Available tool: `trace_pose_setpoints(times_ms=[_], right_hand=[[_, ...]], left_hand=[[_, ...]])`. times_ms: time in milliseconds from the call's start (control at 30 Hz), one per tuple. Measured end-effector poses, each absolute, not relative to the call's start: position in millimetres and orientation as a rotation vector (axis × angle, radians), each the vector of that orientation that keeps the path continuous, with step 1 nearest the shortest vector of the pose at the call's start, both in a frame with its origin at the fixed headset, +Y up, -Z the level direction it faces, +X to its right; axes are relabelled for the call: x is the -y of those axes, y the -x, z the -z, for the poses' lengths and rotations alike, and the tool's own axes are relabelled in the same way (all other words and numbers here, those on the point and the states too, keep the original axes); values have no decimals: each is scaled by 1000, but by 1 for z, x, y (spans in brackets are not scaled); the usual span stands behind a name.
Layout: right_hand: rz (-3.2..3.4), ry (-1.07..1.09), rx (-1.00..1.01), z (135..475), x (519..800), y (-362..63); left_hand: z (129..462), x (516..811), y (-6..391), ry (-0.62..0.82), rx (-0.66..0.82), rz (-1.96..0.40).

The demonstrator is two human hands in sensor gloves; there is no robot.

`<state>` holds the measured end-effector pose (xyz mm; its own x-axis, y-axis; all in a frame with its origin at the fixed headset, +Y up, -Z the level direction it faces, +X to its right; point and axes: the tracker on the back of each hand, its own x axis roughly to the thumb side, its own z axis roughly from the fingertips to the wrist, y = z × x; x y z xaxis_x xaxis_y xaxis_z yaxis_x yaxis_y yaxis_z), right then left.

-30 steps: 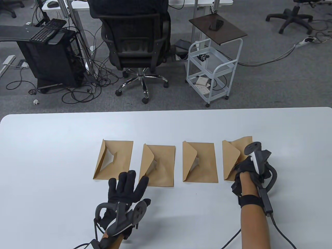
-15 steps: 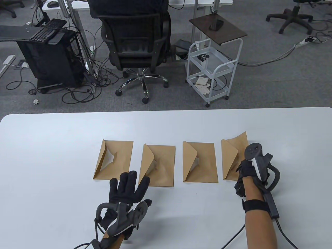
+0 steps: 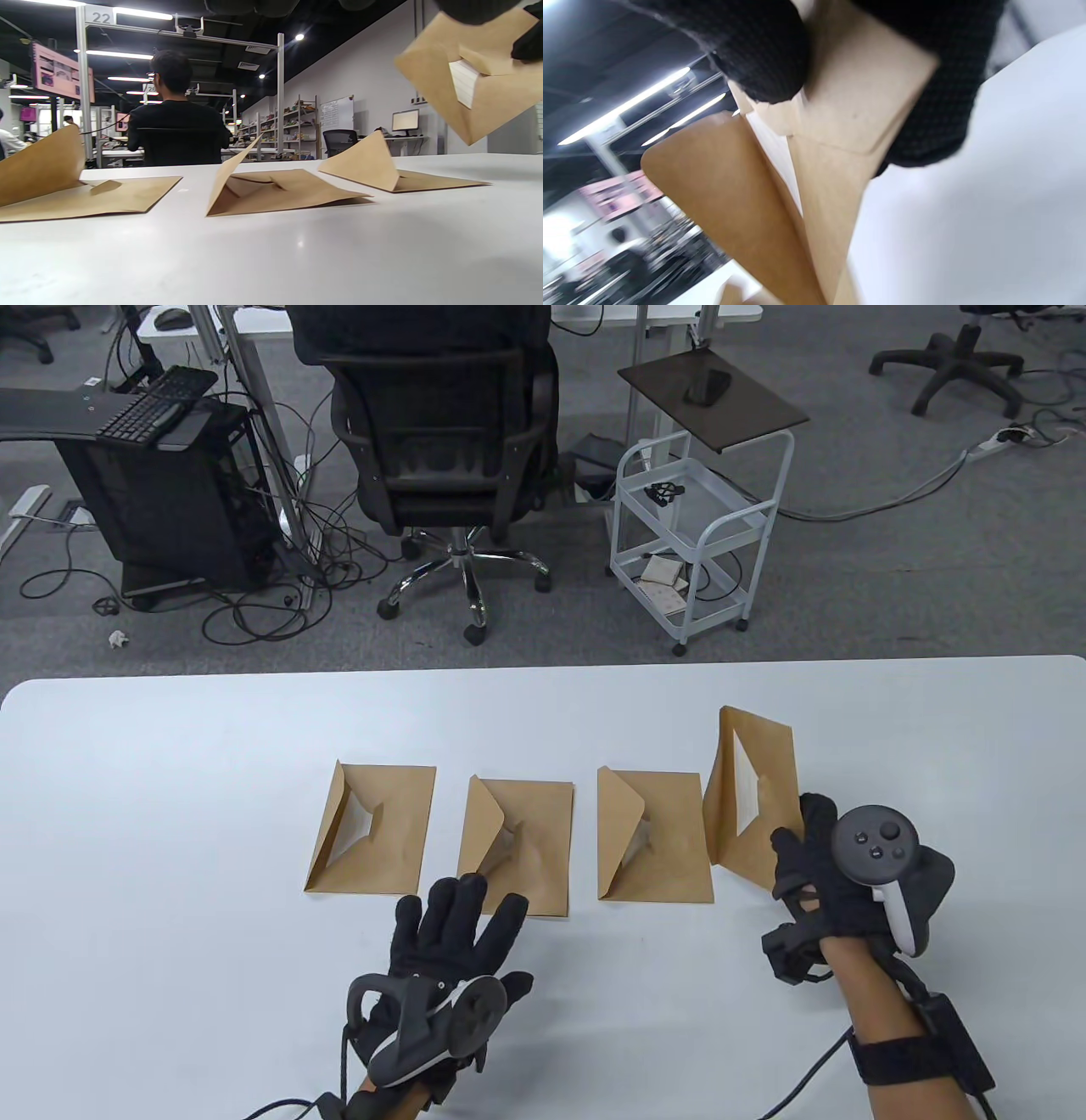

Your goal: Pull paper from envelopes and stack

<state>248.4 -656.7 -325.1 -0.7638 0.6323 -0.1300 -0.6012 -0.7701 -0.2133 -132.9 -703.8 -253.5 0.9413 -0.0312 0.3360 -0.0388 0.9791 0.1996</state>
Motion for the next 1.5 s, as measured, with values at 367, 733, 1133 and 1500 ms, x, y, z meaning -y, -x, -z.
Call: trace_pose_setpoints(times_ms=[367, 733, 1133, 1500], right_hand=[[-2405, -226, 15, 271, 691, -176], [-2041, -335, -179, 264, 709, -176], [-1566, -393, -499, 265, 734, -168], [-1467, -512, -602, 261, 738, -148]], left_hand=[[221, 688, 96, -385, 528, 35], [228, 702, 98, -313, 462, 212], [237, 705, 109, -68, 454, -269], [254, 725, 126, 291, 285, -1151]])
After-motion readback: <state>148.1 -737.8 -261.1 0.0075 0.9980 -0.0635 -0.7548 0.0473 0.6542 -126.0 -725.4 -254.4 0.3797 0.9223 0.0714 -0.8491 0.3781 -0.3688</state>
